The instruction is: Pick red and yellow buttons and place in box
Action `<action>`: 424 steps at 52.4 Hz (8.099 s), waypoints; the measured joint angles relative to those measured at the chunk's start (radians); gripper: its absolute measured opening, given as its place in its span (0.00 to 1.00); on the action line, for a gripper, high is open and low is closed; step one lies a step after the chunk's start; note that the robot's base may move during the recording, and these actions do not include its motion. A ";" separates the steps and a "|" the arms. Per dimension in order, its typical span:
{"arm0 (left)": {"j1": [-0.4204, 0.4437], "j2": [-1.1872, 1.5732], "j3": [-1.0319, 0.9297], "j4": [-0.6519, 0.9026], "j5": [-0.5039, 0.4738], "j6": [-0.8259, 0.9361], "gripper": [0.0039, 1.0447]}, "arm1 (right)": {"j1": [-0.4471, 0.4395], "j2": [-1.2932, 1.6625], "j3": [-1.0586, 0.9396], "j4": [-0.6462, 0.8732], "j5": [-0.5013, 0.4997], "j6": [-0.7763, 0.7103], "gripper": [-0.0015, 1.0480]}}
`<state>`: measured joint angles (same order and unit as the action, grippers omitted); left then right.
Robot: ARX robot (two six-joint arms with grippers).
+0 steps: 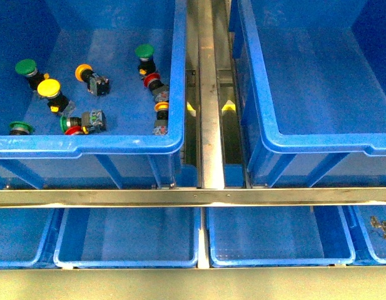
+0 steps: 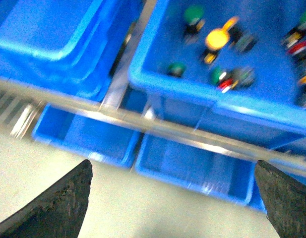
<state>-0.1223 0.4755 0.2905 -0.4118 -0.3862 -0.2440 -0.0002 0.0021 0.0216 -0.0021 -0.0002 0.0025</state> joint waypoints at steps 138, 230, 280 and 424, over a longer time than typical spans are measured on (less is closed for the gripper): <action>0.140 1.886 1.156 0.558 0.257 -0.266 0.93 | 0.000 0.000 0.000 0.000 0.000 0.000 0.94; 0.242 1.386 0.911 0.364 0.778 -0.635 0.32 | 0.000 0.000 0.000 0.000 0.000 0.000 0.94; -0.320 1.400 1.003 0.468 0.837 -1.035 0.32 | 0.000 0.000 0.000 0.000 0.001 0.000 0.94; -0.421 1.413 1.020 0.452 0.796 -0.927 0.43 | 0.141 1.481 0.544 0.579 -0.233 -0.863 0.34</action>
<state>-0.5430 1.8889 1.3106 0.0406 0.4099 -1.1709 0.1410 1.4834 0.5655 0.5770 -0.2333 -0.8608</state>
